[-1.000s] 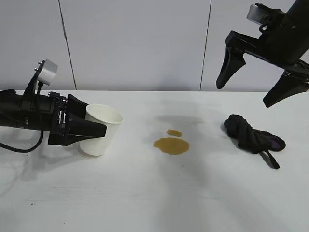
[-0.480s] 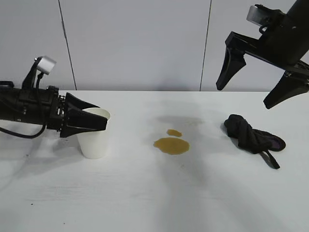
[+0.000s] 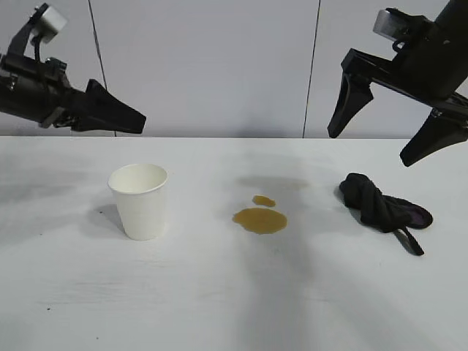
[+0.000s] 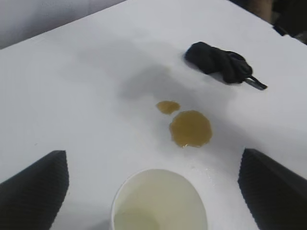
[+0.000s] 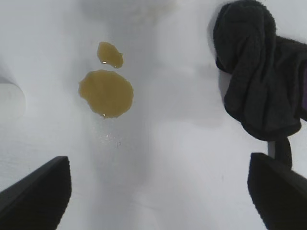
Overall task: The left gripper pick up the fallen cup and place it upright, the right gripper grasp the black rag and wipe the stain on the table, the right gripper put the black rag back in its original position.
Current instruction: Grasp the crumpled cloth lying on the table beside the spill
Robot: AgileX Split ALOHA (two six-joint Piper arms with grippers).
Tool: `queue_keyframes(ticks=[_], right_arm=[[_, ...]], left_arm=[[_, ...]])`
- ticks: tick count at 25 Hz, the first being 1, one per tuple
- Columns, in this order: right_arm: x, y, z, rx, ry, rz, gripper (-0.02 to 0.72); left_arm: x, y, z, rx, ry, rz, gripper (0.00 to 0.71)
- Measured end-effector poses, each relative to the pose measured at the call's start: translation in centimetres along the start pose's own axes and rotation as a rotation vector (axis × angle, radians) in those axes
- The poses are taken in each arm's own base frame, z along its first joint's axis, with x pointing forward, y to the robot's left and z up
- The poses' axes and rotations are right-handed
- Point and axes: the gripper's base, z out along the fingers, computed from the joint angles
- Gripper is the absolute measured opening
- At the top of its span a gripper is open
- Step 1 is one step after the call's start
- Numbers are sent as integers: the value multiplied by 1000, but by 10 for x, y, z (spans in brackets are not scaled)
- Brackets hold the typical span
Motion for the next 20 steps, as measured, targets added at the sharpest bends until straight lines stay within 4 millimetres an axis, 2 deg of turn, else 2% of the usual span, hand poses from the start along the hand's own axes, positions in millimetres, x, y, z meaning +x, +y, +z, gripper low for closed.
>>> queue_keyframes(ticks=[4,10,14,20], right_arm=[[1,0,0,-1,6,0,694],[2,0,0,-2,24,-1,694],[3,-1,0,7,32,-9,694],[1,-1,0,16,10,-14,694]], left_arm=[[-17,-14,2,-33,87,-97,694],[-42,-23,5,-130,220,-228,694],[-41,-23,1,-176,277,-342,694],[-39,-26,2,-163,303,-370,694]])
